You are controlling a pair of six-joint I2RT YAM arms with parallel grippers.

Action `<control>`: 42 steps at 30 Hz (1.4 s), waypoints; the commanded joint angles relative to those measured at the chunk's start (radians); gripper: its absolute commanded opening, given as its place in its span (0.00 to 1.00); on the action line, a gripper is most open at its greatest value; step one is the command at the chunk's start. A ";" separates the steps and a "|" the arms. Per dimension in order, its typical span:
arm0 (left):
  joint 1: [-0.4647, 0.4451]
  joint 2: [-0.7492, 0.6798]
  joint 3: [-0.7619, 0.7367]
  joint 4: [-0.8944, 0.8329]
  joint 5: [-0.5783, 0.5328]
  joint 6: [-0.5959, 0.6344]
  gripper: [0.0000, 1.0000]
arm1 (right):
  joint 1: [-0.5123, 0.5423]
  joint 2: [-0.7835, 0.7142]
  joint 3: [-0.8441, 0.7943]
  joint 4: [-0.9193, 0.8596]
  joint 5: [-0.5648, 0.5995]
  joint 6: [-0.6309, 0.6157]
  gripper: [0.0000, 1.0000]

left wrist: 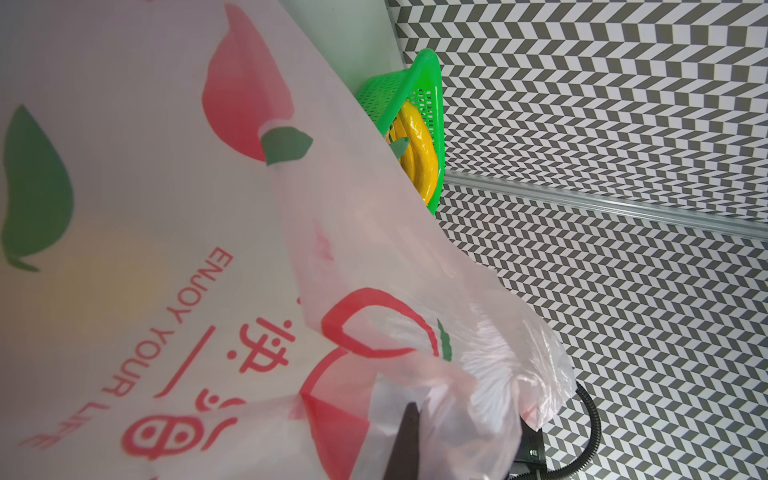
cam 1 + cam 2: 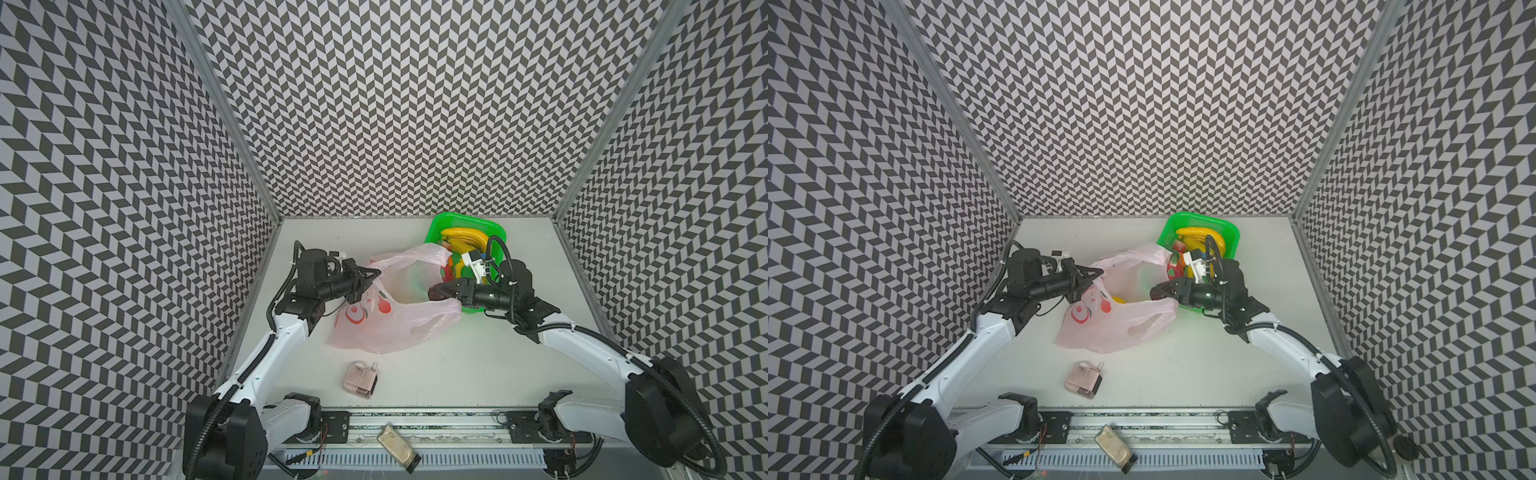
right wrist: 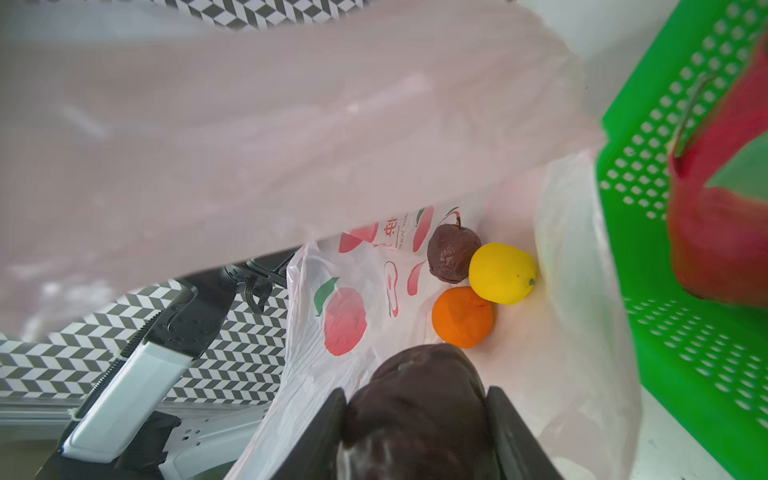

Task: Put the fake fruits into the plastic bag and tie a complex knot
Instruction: 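Carry the passion fruit into the pink bag mouth and open the right gripper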

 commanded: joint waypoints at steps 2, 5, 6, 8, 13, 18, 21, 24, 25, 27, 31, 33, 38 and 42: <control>-0.011 -0.004 0.001 0.021 -0.014 -0.018 0.00 | 0.057 0.062 0.058 0.124 0.055 0.030 0.43; -0.015 -0.002 0.006 0.025 -0.015 -0.019 0.00 | 0.086 0.107 0.085 0.144 0.071 0.027 0.44; -0.017 -0.002 0.006 0.025 -0.016 -0.019 0.00 | 0.095 0.122 0.093 0.147 0.081 0.023 0.44; -0.020 -0.001 0.006 0.026 -0.018 -0.021 0.00 | 0.107 0.150 0.106 0.152 0.096 0.018 0.47; -0.023 0.001 0.004 0.029 -0.017 -0.022 0.00 | 0.116 0.210 0.139 0.161 0.103 0.007 0.59; -0.023 0.000 0.005 0.028 -0.018 -0.021 0.00 | 0.116 0.222 0.150 0.144 0.104 -0.011 0.76; -0.023 0.001 0.005 0.030 -0.016 -0.021 0.00 | 0.116 0.214 0.152 0.123 0.116 -0.026 0.79; -0.023 0.002 0.004 0.030 -0.016 -0.021 0.00 | 0.116 0.200 0.153 0.107 0.125 -0.036 0.79; -0.023 0.002 0.005 0.031 -0.016 -0.021 0.00 | 0.116 0.197 0.154 0.102 0.129 -0.040 0.79; -0.023 0.002 0.004 0.030 -0.017 -0.021 0.00 | 0.116 0.187 0.155 0.089 0.133 -0.045 0.79; -0.023 0.002 0.003 0.030 -0.014 -0.021 0.00 | 0.116 0.172 0.153 0.072 0.137 -0.054 0.79; -0.023 0.001 0.001 0.032 -0.015 -0.021 0.00 | 0.115 0.159 0.145 0.064 0.146 -0.058 0.79; -0.022 0.002 -0.003 0.036 -0.008 -0.021 0.00 | 0.098 0.114 0.109 0.060 0.147 -0.065 0.79; -0.014 0.002 -0.006 0.040 -0.005 -0.021 0.00 | 0.075 0.065 0.083 0.012 0.135 -0.114 0.80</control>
